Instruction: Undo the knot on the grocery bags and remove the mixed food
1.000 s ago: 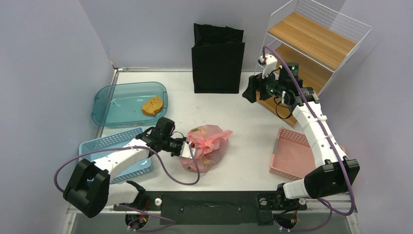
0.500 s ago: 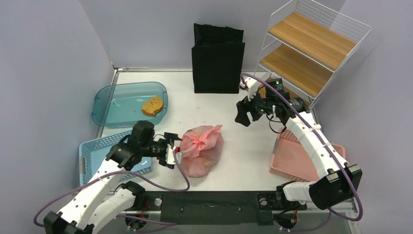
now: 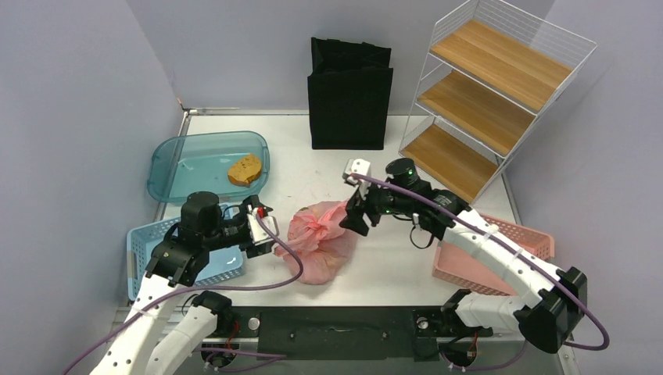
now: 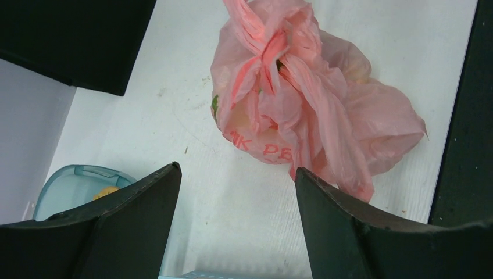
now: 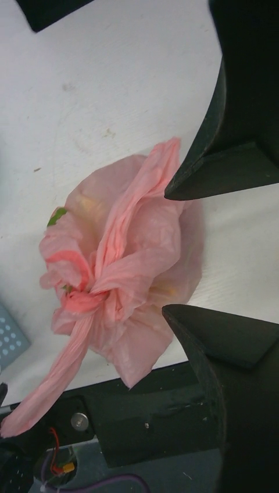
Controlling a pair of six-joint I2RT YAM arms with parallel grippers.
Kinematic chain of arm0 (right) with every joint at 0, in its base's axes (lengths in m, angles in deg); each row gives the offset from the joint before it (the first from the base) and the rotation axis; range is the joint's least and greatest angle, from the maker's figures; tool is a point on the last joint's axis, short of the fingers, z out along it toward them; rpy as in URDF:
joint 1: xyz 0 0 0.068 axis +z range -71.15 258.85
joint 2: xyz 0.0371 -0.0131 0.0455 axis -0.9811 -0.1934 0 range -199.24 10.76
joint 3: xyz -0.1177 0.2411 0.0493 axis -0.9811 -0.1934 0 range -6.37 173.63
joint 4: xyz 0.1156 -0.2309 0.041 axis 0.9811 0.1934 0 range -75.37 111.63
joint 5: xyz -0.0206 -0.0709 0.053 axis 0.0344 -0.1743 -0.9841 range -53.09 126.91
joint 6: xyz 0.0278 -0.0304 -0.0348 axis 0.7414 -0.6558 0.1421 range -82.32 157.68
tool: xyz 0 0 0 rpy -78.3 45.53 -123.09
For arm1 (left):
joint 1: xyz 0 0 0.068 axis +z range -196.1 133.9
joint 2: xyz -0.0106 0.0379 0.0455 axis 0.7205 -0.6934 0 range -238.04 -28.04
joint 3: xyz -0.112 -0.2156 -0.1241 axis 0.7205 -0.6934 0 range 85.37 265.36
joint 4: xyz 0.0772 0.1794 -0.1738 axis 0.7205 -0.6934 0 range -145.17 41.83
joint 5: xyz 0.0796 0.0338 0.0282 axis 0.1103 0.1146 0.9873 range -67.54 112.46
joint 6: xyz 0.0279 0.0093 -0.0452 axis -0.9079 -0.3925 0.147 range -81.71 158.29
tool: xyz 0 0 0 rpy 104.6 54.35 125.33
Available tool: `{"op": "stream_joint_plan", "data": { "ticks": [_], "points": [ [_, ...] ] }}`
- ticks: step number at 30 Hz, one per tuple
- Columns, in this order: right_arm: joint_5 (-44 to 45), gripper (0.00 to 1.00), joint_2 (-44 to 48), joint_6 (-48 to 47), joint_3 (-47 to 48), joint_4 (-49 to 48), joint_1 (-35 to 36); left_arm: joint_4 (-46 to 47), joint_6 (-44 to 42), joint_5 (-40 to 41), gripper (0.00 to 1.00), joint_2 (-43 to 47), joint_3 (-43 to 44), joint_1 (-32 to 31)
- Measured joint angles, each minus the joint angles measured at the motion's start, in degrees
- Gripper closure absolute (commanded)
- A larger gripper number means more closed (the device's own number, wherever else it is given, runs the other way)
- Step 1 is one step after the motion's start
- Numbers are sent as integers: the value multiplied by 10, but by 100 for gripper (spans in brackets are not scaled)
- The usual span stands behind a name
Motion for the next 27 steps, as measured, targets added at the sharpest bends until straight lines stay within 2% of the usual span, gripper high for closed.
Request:
{"op": "stream_joint_plan", "data": {
  "ticks": [6, 11, 12, 16, 18, 20, 27],
  "points": [
    [12, 38, -56, 26, -16, -98, 67, 56, 113, 26, 29, -3, 11, 5],
    [22, 36, -92, 7, -16, -119, 86, 86, 193, 53, 26, -4, 15, 20],
    [27, 38, -99, -7, -17, -118, 91, 89, 206, 58, 25, -4, 15, 23],
    [40, 63, -103, -57, -31, -110, 105, 93, 244, 83, 25, -6, 15, 32],
    [48, 89, -103, -78, -34, -99, 108, 93, 254, 87, 26, -7, 15, 37],
    [56, 100, -103, -95, -34, -94, 108, 93, 263, 86, 27, -7, 15, 40],
    [93, 100, -103, -162, -29, -86, 108, 107, 275, 40, 30, -18, 9, 40]
  ]
}}
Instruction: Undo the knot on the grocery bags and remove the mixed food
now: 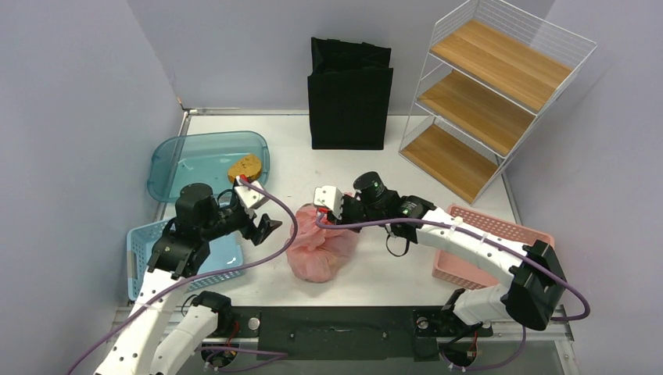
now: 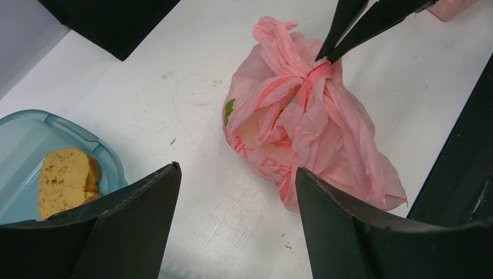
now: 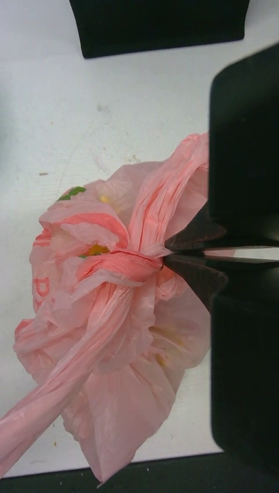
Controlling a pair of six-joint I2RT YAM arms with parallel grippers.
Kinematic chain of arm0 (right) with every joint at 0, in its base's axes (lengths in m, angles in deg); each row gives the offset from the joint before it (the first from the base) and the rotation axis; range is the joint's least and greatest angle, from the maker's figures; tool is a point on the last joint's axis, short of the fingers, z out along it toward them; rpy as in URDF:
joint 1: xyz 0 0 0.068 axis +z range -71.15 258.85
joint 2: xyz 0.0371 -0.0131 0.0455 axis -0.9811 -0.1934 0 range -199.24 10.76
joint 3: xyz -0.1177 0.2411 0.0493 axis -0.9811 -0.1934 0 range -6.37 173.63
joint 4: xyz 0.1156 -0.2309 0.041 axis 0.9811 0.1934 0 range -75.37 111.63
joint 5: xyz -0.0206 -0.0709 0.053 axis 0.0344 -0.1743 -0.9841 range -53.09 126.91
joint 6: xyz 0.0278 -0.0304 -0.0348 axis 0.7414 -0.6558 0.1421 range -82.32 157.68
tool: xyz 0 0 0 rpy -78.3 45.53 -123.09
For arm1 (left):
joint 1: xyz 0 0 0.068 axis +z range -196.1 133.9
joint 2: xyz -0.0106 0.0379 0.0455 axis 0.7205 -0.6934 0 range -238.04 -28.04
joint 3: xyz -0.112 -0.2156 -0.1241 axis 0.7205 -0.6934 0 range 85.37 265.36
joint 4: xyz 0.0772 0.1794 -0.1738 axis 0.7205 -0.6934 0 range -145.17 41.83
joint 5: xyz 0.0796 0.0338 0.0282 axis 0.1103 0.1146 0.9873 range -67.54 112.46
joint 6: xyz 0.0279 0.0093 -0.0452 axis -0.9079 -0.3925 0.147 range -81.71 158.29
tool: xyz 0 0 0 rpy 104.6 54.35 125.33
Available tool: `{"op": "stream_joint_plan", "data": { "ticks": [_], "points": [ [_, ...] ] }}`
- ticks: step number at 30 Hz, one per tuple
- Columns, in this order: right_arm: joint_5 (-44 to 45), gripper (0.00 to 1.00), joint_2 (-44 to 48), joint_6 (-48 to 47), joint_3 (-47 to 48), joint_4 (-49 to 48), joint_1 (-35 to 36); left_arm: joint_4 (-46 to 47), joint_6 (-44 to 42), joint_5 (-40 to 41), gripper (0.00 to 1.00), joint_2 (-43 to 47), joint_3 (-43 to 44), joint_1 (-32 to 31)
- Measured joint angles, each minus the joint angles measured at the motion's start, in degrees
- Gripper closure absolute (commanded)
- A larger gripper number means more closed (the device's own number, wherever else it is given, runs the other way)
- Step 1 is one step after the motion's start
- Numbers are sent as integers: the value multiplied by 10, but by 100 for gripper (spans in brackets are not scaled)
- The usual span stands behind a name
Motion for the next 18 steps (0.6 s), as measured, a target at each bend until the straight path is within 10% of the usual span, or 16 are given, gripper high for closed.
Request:
{"op": "stream_joint_plan", "data": {
  "ticks": [18],
  "points": [
    [23, 100, 69, -35, 7, -114, 0, 109, -16, -93, 57, -103, 36, -17]
  ]
}}
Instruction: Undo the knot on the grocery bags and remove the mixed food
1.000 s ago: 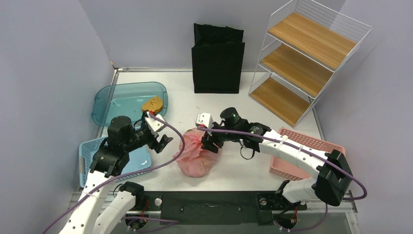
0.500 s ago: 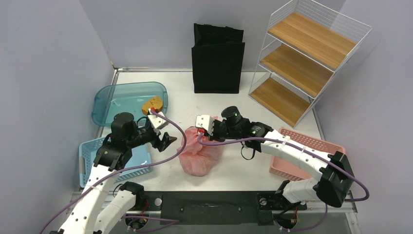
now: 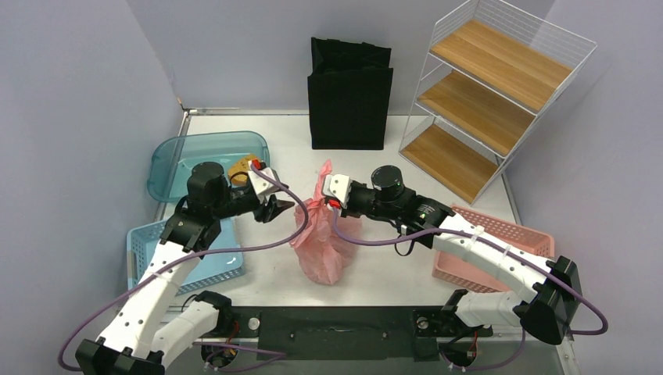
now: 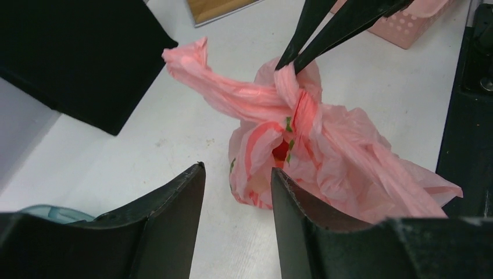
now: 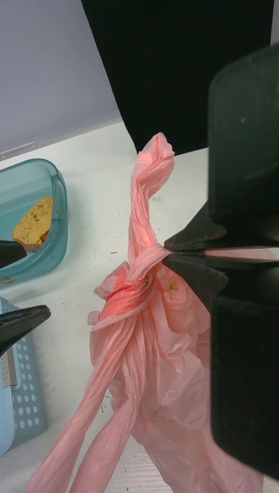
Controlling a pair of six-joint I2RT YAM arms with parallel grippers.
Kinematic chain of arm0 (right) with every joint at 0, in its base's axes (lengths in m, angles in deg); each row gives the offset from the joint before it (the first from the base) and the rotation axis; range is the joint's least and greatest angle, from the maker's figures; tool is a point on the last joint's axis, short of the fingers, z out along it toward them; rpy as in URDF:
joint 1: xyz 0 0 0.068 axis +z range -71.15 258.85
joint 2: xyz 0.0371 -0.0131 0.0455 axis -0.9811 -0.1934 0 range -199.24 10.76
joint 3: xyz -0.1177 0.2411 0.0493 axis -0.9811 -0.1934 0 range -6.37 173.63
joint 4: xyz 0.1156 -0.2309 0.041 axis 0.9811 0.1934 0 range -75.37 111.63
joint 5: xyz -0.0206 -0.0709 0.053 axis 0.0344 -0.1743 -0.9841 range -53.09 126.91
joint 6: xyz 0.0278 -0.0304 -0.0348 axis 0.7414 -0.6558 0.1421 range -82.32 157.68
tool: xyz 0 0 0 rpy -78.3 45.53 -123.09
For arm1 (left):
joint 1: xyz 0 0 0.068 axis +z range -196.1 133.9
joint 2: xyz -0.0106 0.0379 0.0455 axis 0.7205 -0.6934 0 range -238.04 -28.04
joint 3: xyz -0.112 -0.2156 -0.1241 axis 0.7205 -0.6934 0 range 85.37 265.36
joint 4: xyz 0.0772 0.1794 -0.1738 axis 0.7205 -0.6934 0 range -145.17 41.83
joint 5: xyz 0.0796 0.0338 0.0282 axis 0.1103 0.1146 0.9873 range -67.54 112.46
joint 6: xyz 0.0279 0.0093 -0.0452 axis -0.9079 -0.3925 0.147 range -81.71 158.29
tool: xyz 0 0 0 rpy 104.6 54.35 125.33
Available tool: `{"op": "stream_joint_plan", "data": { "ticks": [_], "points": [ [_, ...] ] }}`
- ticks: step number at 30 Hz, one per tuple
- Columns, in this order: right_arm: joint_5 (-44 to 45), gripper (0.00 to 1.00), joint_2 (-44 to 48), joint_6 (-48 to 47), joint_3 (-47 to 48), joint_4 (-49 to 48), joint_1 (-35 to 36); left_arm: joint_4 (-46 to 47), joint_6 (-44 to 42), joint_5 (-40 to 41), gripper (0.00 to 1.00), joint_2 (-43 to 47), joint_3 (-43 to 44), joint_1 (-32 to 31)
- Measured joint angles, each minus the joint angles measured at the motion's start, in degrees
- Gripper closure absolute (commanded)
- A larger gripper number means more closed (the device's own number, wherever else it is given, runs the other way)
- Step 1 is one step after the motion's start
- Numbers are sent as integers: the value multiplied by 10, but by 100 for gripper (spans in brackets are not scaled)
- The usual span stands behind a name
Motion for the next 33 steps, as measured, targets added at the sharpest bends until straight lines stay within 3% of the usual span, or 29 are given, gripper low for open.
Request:
{"op": "stream_joint_plan", "data": {
  "ticks": [8, 13, 19, 24, 29, 33],
  "points": [
    [0, 100, 0, 0, 0, 0, 0, 4, -55, 1, 56, -31, 27, -90],
    [-2, 100, 0, 0, 0, 0, 0, 6, -71, 9, 55, -42, 27, -112],
    [-2, 100, 0, 0, -1, 0, 0, 9, -82, 24, 38, -63, 27, -123],
    [-4, 100, 3, 0, -3, 0, 0, 9, -87, 30, 37, -65, 27, -139],
    [-4, 100, 6, 0, -5, 0, 0, 9, -80, 29, 26, -75, 27, -150],
    [-4, 100, 9, 0, -8, 0, -2, 9, -63, 16, 28, -82, 27, -150]
  ]
}}
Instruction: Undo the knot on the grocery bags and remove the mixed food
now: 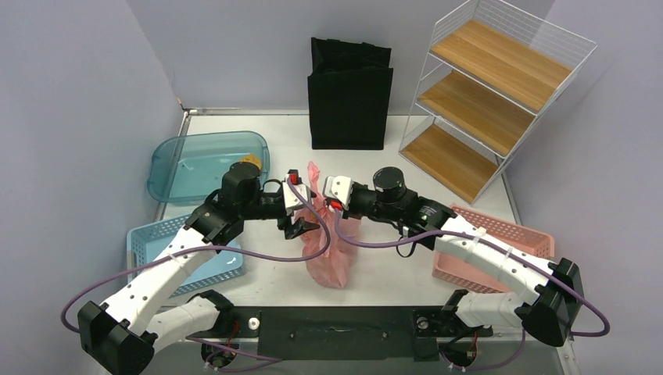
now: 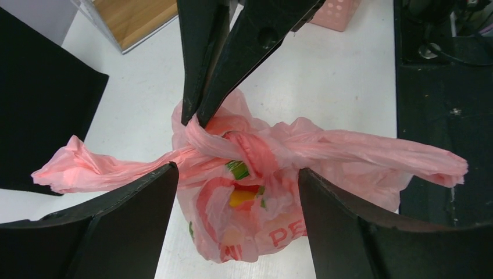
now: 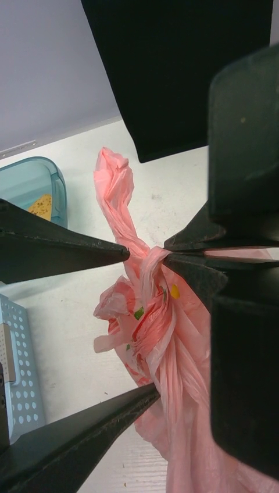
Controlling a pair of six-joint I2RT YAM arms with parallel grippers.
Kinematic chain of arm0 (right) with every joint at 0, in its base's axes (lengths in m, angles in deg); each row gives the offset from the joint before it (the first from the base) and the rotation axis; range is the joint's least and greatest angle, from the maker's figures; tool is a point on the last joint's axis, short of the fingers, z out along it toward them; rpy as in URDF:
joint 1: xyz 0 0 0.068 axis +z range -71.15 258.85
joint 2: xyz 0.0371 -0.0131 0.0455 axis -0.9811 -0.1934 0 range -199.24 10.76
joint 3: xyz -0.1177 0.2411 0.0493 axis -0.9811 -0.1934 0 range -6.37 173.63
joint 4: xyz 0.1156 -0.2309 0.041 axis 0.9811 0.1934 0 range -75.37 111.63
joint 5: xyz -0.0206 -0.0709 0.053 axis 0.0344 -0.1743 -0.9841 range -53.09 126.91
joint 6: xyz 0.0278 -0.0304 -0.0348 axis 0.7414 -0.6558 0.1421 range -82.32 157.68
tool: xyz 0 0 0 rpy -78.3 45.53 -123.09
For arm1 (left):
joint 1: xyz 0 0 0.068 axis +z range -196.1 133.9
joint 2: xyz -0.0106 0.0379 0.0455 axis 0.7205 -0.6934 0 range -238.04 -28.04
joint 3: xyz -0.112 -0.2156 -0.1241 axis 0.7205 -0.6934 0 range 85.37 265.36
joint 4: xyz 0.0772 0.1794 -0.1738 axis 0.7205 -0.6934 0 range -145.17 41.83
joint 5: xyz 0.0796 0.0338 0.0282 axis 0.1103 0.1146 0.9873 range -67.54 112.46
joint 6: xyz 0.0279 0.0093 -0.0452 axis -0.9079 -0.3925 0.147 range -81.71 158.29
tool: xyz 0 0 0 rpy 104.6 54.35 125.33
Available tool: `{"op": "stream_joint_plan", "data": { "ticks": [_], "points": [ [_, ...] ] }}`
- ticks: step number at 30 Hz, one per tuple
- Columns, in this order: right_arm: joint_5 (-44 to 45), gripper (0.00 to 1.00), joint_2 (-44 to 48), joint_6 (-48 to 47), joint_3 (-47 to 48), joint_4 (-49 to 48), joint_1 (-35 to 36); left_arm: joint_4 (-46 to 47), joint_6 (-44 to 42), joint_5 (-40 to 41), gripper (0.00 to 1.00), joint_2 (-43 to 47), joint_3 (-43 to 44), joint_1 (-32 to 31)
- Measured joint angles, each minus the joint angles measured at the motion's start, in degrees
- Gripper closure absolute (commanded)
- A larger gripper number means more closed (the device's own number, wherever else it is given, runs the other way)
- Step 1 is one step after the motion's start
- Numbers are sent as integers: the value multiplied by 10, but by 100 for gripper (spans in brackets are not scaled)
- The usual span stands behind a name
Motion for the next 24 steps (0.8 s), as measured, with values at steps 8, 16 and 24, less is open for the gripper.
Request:
{"op": "stream_joint_plan", "data": {
  "ticks": [8, 16, 24],
  "points": [
    [0, 100, 0, 5, -4, -4, -11, -15, 10, -42, 56, -6, 0, -4],
    [-1, 100, 0, 23, -4, -8, -35, -67, -62, -52, 66, -2, -9, -41],
    [-5, 100, -3, 57, -4, -8, -64, -130, -154, -47, 69, 16, -33, -66]
  ]
}}
